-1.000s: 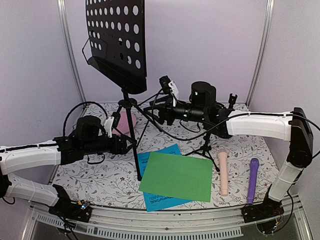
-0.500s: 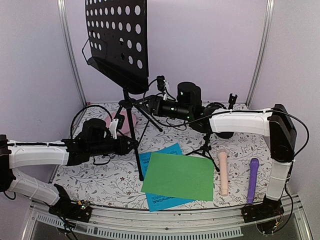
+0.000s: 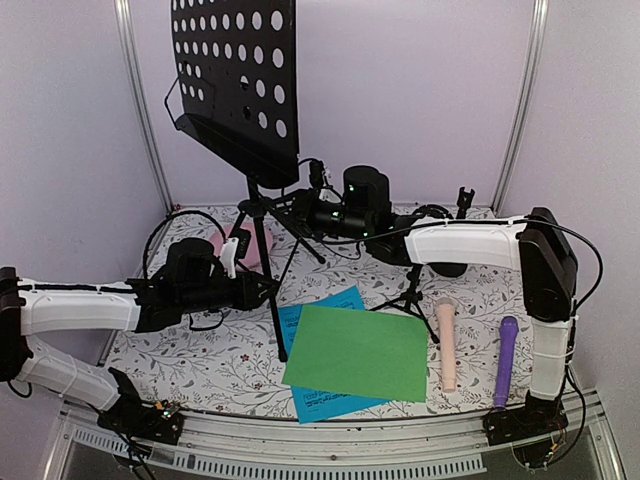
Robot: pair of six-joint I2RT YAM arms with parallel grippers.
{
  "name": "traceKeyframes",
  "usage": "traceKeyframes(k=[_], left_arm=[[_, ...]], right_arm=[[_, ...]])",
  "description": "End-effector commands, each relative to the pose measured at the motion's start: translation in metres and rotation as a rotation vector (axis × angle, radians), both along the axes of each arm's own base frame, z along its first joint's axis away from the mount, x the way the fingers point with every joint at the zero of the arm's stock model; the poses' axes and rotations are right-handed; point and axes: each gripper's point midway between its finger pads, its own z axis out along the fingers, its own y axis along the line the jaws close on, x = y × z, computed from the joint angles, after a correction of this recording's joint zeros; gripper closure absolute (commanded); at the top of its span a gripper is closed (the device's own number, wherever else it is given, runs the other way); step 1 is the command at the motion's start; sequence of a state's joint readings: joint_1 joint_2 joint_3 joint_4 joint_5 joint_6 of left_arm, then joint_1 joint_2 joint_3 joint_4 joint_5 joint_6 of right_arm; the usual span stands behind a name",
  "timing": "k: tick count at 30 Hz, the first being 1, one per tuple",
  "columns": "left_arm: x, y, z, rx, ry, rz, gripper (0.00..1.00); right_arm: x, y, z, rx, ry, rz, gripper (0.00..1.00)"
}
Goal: Pack up the instrument practice props
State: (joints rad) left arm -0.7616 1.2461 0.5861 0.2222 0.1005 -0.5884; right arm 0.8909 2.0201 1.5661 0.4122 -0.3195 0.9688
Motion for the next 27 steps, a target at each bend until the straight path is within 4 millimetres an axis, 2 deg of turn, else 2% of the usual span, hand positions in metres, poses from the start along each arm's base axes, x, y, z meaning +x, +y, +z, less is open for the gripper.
traceKeyframes(k=[1, 3, 7, 10, 15, 23, 27], left_arm=[[-0.008, -0.007, -0.007, 0.011, 0.015, -0.034, 0.66], [-0.01, -0.006, -0.008, 0.013, 0.016, -0.036, 0.67], [-0.011, -0.004, -0.008, 0.014, 0.016, -0.034, 0.67], [-0.012, -0.004, -0.008, 0.014, 0.016, -0.035, 0.67], [-0.014, -0.003, -0.008, 0.015, 0.014, -0.039, 0.67], [-0.013, 0.0, -0.009, 0.024, 0.01, -0.029, 0.69], [-0.012, 0.0, -0.008, 0.025, 0.01, -0.028, 0.7]], right_arm=[[0.004, 0.005, 0.002, 0.055, 0.057, -0.004, 0.71], [0.007, 0.007, 0.001, 0.072, 0.098, -0.012, 0.74], [0.013, 0.007, -0.005, 0.136, 0.285, -0.025, 0.76], [0.013, 0.007, -0.001, 0.189, 0.396, -0.023, 0.75], [0.009, 0.007, 0.011, 0.251, 0.514, -0.002, 0.74], [-0.003, 0.007, -0.004, 0.246, 0.702, 0.032, 0.69], [-0.004, 0.01, 0.006, 0.271, 0.73, 0.054, 0.7]])
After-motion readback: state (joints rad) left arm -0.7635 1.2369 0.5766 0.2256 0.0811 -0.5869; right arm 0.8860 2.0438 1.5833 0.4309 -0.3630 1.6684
